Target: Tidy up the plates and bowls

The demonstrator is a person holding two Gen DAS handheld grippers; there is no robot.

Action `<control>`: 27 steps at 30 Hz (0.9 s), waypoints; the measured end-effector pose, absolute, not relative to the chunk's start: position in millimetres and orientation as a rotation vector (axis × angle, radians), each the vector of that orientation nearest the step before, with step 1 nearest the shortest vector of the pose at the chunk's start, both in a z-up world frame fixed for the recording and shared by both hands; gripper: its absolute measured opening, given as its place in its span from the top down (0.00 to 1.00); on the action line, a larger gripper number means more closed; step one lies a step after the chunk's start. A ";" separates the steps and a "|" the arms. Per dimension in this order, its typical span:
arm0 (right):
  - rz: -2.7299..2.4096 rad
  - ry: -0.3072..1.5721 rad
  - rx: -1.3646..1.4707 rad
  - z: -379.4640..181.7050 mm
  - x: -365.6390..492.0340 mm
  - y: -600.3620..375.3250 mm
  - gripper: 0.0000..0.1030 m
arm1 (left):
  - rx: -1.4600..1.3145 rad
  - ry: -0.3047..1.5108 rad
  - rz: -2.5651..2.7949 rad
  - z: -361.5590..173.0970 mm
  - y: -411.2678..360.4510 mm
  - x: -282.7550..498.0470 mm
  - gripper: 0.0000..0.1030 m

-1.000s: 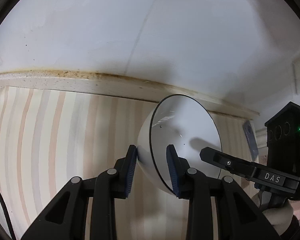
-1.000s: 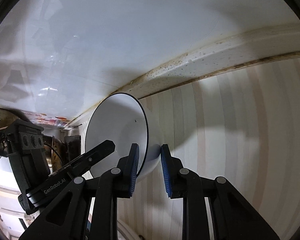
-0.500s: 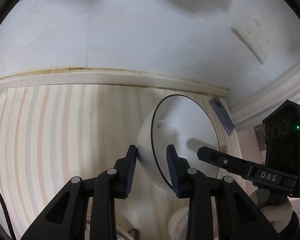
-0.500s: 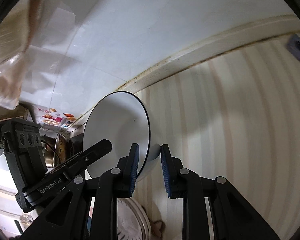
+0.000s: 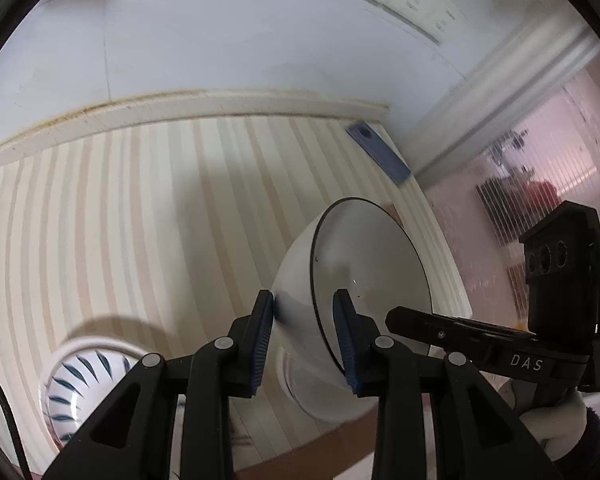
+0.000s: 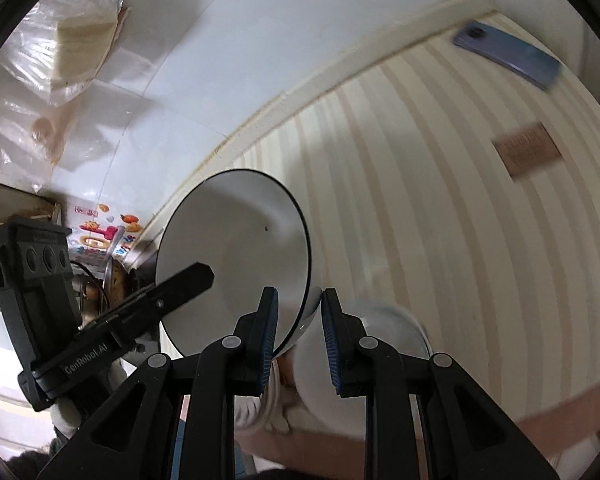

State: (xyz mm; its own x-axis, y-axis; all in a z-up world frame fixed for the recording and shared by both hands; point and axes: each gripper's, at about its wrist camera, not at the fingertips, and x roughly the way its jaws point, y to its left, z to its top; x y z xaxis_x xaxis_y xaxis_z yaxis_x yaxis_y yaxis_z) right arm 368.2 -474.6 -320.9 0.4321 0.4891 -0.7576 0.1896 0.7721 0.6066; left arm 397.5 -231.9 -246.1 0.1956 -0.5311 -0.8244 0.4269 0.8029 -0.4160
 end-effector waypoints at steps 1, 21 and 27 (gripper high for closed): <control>0.200 1.135 0.702 -322.5 360.9 -475.3 0.76 | -0.097 1.204 -0.678 -248.5 -233.8 393.8 0.73; 0.117 1.182 0.712 -357.7 302.4 -495.4 0.76 | 0.067 1.280 -0.689 -296.5 -268.1 350.8 0.73; 0.116 1.199 0.690 -359.8 304.0 -493.3 0.76 | 0.073 1.300 -0.673 -304.8 -270.6 349.3 0.73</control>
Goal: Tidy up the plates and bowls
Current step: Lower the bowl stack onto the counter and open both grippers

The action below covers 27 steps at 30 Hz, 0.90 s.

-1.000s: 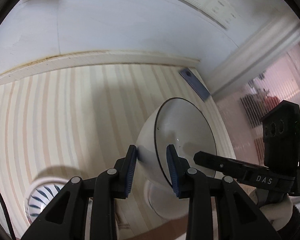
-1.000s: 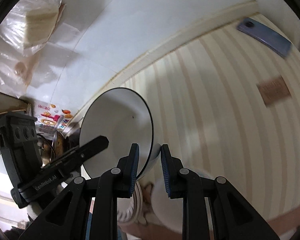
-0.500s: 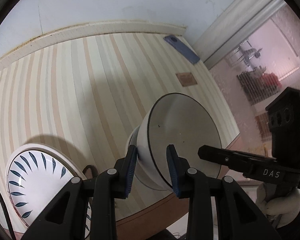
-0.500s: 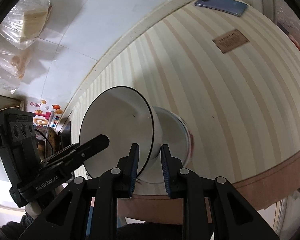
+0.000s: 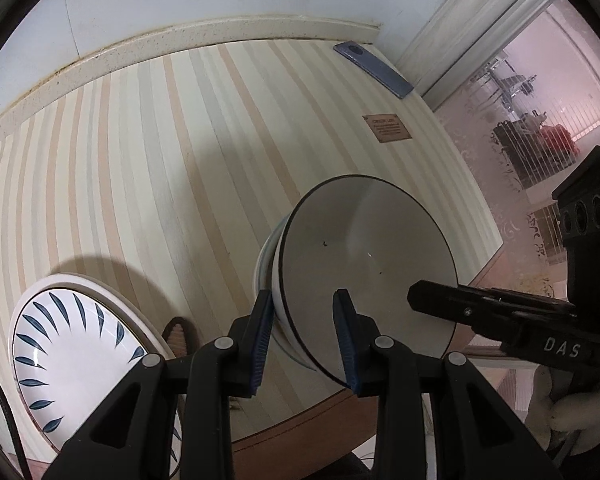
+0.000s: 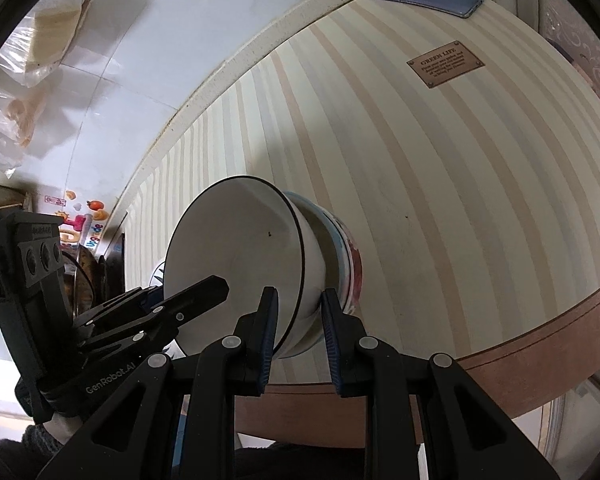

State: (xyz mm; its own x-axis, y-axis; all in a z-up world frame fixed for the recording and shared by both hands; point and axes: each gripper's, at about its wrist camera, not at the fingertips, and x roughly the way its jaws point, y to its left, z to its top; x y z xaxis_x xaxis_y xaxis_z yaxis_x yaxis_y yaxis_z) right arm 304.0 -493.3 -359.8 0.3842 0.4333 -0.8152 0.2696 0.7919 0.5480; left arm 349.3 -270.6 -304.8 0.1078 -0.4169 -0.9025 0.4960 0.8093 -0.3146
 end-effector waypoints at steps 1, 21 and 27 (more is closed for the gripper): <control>0.113 1.202 0.677 -360.2 303.7 -492.0 0.76 | 0.076 1.297 -0.668 -304.5 -270.8 348.6 0.73; 0.080 1.274 0.614 -357.2 308.3 -487.3 0.74 | 0.102 1.294 -0.608 -300.4 -272.6 345.9 0.73; 0.028 1.297 0.539 -338.4 300.1 -479.3 0.58 | 0.155 1.245 -0.602 -268.3 -266.0 334.9 0.72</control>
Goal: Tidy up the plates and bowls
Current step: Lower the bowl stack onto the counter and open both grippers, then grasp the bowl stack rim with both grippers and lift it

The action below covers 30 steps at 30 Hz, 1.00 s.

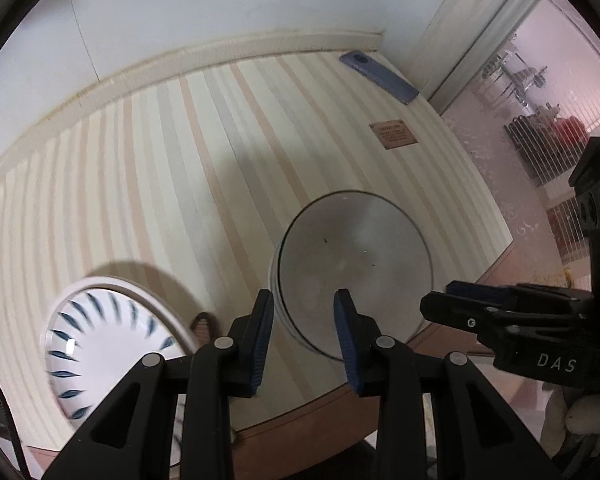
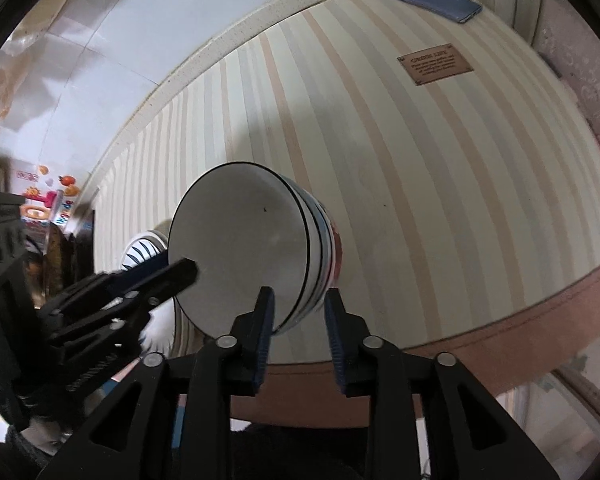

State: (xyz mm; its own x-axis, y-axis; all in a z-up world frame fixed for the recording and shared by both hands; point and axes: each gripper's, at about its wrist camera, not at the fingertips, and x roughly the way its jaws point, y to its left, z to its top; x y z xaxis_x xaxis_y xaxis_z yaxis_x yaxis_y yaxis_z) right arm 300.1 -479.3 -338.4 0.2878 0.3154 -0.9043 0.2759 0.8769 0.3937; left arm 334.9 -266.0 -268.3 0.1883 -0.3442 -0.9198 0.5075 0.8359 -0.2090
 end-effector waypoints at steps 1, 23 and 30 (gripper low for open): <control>0.013 1.294 0.519 -332.2 297.4 -477.1 0.50 | 0.156 1.232 -0.605 -260.9 -263.3 332.7 0.72; -0.059 1.110 0.415 -190.8 231.5 -465.5 0.07 | 0.077 1.153 -0.657 -175.8 -230.7 315.6 0.05; -0.058 1.136 0.446 -216.6 250.7 -480.9 0.06 | 0.050 1.144 -0.665 -198.4 -242.8 332.3 0.05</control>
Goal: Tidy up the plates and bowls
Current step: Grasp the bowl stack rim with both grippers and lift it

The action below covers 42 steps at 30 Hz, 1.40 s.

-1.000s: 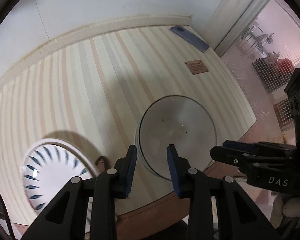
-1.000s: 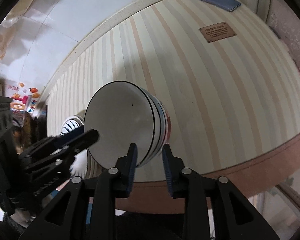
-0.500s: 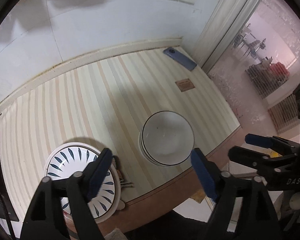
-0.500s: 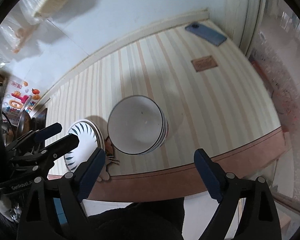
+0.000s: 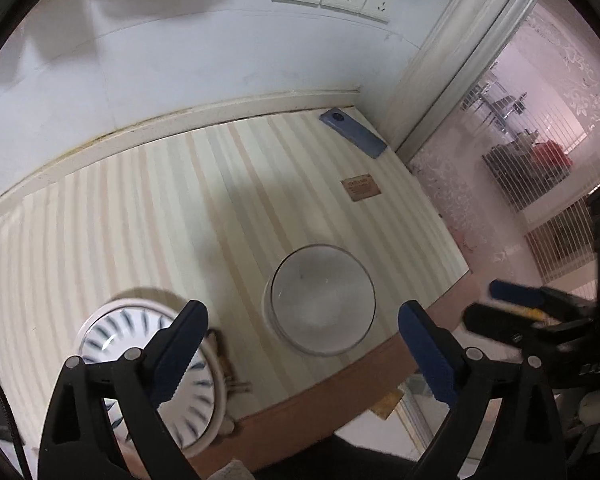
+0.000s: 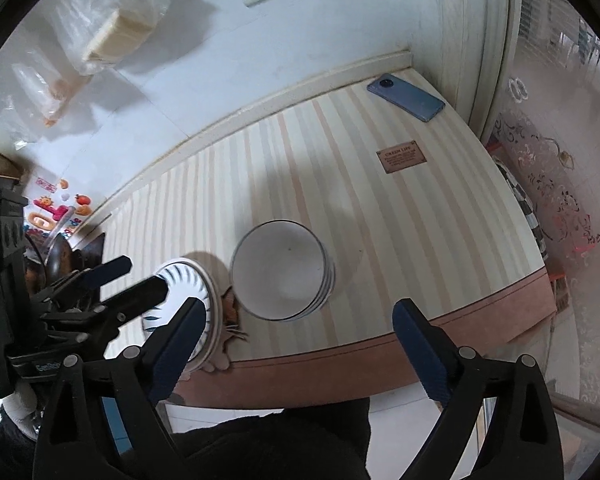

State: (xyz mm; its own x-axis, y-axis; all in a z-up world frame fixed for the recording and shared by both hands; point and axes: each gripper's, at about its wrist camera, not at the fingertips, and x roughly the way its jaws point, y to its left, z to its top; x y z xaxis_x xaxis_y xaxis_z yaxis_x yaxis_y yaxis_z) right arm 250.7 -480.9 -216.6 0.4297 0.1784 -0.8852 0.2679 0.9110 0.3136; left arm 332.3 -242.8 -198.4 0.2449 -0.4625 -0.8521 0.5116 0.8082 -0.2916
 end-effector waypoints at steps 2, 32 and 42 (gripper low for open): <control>-0.041 1.159 0.467 -235.8 260.6 -486.8 0.06 | 0.037 1.162 -0.678 -214.2 -250.8 343.1 0.05; 0.270 1.370 0.942 -450.0 347.6 -508.2 0.15 | -0.098 1.649 -0.726 -370.6 -285.3 415.6 0.33; 0.266 1.354 0.968 -459.6 345.0 -508.5 0.34 | -0.196 1.647 -0.752 -374.2 -279.6 410.6 0.45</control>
State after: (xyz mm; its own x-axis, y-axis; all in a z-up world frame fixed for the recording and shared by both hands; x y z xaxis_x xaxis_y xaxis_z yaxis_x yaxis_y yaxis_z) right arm 345.0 -508.5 -459.6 0.2531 0.6711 -0.6969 0.3573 0.6046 0.7119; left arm 410.6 -279.6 -374.2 -0.2335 -0.5214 -0.8207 0.2782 0.7729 -0.5702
